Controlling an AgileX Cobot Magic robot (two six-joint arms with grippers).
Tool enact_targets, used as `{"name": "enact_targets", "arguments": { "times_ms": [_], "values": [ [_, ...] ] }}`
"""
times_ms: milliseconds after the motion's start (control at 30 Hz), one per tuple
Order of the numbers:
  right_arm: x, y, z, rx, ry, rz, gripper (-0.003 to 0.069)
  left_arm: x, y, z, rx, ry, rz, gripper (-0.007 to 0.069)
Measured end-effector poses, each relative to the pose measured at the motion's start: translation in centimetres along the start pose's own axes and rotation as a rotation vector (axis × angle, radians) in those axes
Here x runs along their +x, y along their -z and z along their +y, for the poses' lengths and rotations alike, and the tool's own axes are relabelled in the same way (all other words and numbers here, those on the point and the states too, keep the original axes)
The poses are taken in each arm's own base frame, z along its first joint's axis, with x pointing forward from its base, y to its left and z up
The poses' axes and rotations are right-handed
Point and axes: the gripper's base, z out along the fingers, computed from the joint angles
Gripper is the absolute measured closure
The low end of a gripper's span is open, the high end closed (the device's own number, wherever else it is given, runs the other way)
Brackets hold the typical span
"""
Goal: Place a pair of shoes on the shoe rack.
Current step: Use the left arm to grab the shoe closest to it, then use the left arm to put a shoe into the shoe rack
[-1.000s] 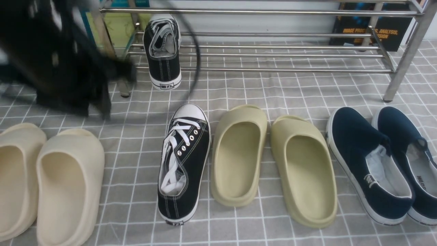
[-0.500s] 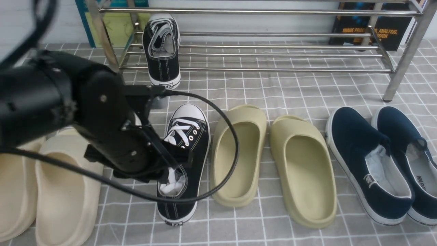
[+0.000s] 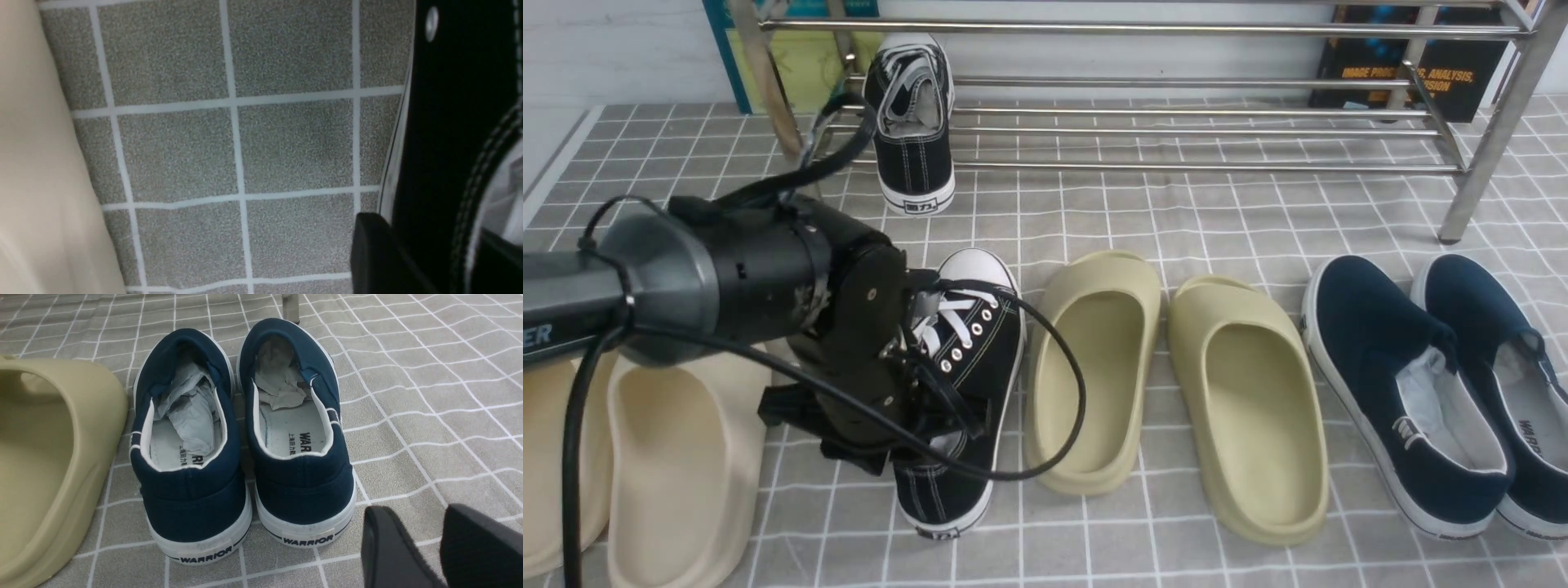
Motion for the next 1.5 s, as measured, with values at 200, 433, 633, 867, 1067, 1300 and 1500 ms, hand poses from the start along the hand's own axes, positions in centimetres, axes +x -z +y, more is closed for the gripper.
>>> {"name": "enact_targets", "arguments": {
  "times_ms": [200, 433, 633, 867, 1067, 1300, 1500],
  "values": [
    [0.0, 0.0, 0.0, 0.000, 0.000, 0.000, 0.0419, -0.1, 1.6, 0.2, 0.008, -0.002, -0.034, 0.0638],
    [0.0, 0.0, 0.0, 0.000, 0.000, 0.000, 0.0419, -1.9, 6.8, -0.3, 0.028, 0.002, -0.092, 0.0638],
    [0.0, 0.0, 0.0, 0.000, 0.000, 0.000, 0.0419, -5.0, 10.4, -0.8, 0.102, 0.033, -0.227, 0.0638],
    [0.0, 0.0, 0.0, 0.000, 0.000, 0.000, 0.0419, -8.9, 9.4, 0.4, 0.159, 0.160, -0.232, 0.0638],
    [0.0, 0.0, 0.0, 0.000, 0.000, 0.000, 0.0419, -12.7, 6.7, -0.5, 0.244, 0.235, -0.274, 0.0638],
    [0.0, 0.0, 0.0, 0.000, 0.000, 0.000, 0.0419, -16.5, 5.0, -1.9, 0.301, 0.287, -0.330, 0.0638],
    [0.0, 0.0, 0.0, 0.000, 0.000, 0.000, 0.0419, -19.0, 3.1, -2.2, 0.325, 0.364, -0.338, 0.0638]
  ]
}}
